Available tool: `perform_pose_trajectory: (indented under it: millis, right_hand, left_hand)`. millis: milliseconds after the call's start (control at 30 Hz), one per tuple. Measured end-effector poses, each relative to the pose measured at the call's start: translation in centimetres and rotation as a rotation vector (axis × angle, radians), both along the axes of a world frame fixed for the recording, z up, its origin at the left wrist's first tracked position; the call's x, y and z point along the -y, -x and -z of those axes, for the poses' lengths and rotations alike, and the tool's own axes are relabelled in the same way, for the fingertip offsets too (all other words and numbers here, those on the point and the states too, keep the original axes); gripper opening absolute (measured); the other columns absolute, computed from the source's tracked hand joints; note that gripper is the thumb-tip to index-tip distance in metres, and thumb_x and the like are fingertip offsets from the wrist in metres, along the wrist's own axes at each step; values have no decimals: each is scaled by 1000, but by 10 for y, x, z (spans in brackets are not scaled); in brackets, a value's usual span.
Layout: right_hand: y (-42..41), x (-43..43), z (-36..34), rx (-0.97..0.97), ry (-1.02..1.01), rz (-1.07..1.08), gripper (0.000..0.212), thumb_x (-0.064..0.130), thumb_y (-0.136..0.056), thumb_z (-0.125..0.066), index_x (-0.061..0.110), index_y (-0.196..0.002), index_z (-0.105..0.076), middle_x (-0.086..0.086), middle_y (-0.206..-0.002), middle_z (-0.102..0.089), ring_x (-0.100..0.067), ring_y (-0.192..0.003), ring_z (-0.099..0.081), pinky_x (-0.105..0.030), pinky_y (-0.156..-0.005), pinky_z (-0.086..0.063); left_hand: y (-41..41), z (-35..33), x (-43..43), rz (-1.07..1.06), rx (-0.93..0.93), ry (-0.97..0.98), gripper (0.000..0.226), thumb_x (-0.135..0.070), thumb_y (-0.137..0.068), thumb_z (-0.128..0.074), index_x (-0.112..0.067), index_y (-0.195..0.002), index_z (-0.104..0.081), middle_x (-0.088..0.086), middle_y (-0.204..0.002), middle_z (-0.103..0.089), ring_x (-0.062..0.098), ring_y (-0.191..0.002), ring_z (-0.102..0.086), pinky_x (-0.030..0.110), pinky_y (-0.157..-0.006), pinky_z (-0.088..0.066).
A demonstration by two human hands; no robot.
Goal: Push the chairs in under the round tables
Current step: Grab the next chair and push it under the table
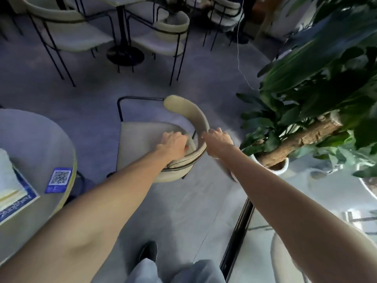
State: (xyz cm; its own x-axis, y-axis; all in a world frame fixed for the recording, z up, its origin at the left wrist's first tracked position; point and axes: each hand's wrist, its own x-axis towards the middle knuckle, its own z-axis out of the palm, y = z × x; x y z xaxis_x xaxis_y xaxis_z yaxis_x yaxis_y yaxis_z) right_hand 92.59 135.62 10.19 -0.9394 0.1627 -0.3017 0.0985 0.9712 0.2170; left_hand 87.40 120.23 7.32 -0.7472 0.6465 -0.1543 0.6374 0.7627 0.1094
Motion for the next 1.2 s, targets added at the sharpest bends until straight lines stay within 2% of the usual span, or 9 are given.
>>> perform_pose_trajectory:
  millis: [133, 233, 300, 500, 633, 800, 900, 1100, 1200]
  right_hand:
    - [39, -52, 27, 36, -17, -106, 47, 8, -91, -57, 18, -136, -50, -10, -135, -53, -32, -129, -45, -41, -101, -41]
    - [65, -90, 60, 71, -38, -217, 51, 10, -91, -57, 18, -140, -47, -11, -139, -50, -32, -132, -43, -42, -104, -41]
    - [80, -114, 85, 88, -58, -305, 53, 11, -91, -55, 19, -143, -44, -11, -139, -50, -33, -133, -42, -44, -105, -41]
    - [108, -165, 143, 153, -90, -513, 55, 12, -89, -58, 19, -142, -44, -13, -139, -48, -34, -131, -42, -45, -102, -41]
    - [123, -179, 173, 199, -92, -590, 54, 12, -89, -60, 18, -141, -46, -13, -140, -48, -34, -133, -42, -45, -106, -38]
    - [139, -181, 207, 213, -65, -677, 49, 10, -89, -57, 25, -136, -53, -4, -135, -53, -31, -136, -37, -60, -111, -26]
    - [147, -181, 218, 226, -4, -682, 46, 8, -93, -52, 28, -134, -58, -4, -131, -57, -30, -135, -38, -64, -108, -29]
    - [167, -187, 236, 245, 41, -741, 51, 3, -92, -51, 37, -127, -65, 3, -124, -62, -26, -129, -42, -67, -106, -32]
    - [170, -188, 244, 244, 63, -730, 48, 3, -93, -50, 36, -123, -68, 4, -121, -64, -27, -129, -39, -76, -106, -22]
  left_hand:
    - [8, 36, -51, -100, 64, -22, 28, -36, -96, -47, -21, -116, -62, 7, -116, -64, 30, -113, -59, 36, -87, -41]
    - [7, 71, -95, -161, 96, 12, 35, -41, -98, -40, -22, -121, -59, 7, -118, -64, 31, -113, -59, 37, -85, -43]
    - [6, 95, -119, -243, 94, 4, 35, -43, -98, -38, -22, -117, -60, 5, -117, -65, 29, -109, -61, 36, -80, -43]
    - [1, 152, -173, -471, 101, 42, 39, -48, -93, -47, -22, -120, -59, 5, -114, -66, 30, -105, -63, 37, -82, -46]
    - [7, 182, -187, -535, 132, 53, 38, -46, -93, -51, -19, -120, -58, 6, -115, -64, 30, -108, -61, 37, -82, -48]
    - [17, 207, -193, -636, 210, 106, 42, -49, -93, -50, -21, -125, -55, 7, -120, -62, 31, -111, -58, 43, -88, -43]
    - [24, 211, -185, -717, 296, 172, 49, -61, -92, -42, -25, -121, -59, 4, -118, -63, 31, -112, -57, 54, -96, -33]
    - [20, 206, -186, -747, 278, 184, 59, -70, -90, -37, -23, -114, -63, 2, -111, -66, 27, -102, -61, 58, -96, -38]
    - [15, 205, -188, -771, 263, 164, 56, -70, -90, -38, -24, -111, -62, 1, -108, -67, 26, -99, -61, 59, -95, -38]
